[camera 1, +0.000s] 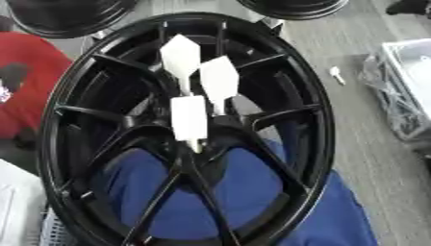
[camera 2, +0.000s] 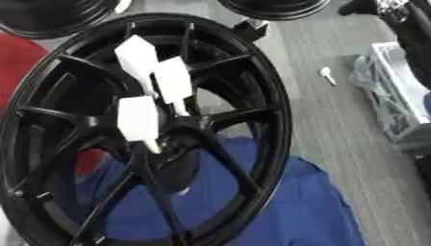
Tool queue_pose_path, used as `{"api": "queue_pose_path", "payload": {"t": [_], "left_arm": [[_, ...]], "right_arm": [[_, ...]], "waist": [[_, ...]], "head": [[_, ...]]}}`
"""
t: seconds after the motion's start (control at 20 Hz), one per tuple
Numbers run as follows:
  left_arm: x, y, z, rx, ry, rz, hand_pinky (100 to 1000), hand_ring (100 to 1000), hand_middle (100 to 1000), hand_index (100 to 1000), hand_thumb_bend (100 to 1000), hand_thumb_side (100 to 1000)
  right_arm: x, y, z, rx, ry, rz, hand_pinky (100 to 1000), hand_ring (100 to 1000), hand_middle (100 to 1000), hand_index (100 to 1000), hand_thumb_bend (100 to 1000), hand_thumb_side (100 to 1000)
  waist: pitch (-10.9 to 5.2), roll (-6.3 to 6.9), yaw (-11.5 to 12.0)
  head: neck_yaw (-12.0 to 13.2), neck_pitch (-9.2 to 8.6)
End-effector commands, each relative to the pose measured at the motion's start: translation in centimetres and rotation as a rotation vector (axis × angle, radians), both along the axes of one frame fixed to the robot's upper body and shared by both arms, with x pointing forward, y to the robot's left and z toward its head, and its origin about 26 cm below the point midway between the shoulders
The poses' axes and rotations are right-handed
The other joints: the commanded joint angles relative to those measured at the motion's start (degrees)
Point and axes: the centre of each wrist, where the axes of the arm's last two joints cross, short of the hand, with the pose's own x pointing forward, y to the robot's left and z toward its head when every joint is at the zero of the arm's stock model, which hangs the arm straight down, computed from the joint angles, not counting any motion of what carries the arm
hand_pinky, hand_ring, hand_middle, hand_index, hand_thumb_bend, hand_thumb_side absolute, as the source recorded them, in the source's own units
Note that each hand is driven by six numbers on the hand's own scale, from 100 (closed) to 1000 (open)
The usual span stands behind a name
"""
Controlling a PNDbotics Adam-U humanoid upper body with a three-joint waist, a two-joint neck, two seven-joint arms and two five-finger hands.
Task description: Pull the pin out of the wheel hub.
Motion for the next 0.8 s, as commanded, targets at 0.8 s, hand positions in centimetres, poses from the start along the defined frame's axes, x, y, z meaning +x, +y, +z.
{"api": "queue_pose_path", "payload": {"t": [0.8], "left_arm": [[4.6,-1.3,2.2,0.366,0.120,-0.086,846,774,740,835,366,618]], "right_arm": [[-0.4,0.2,1.1,-0.039,-0.019,0.016,848,682,698,803,100,799]], "waist": [[-1.75,0.19,-1.2]], "head": [[1.1,-0.04]]}}
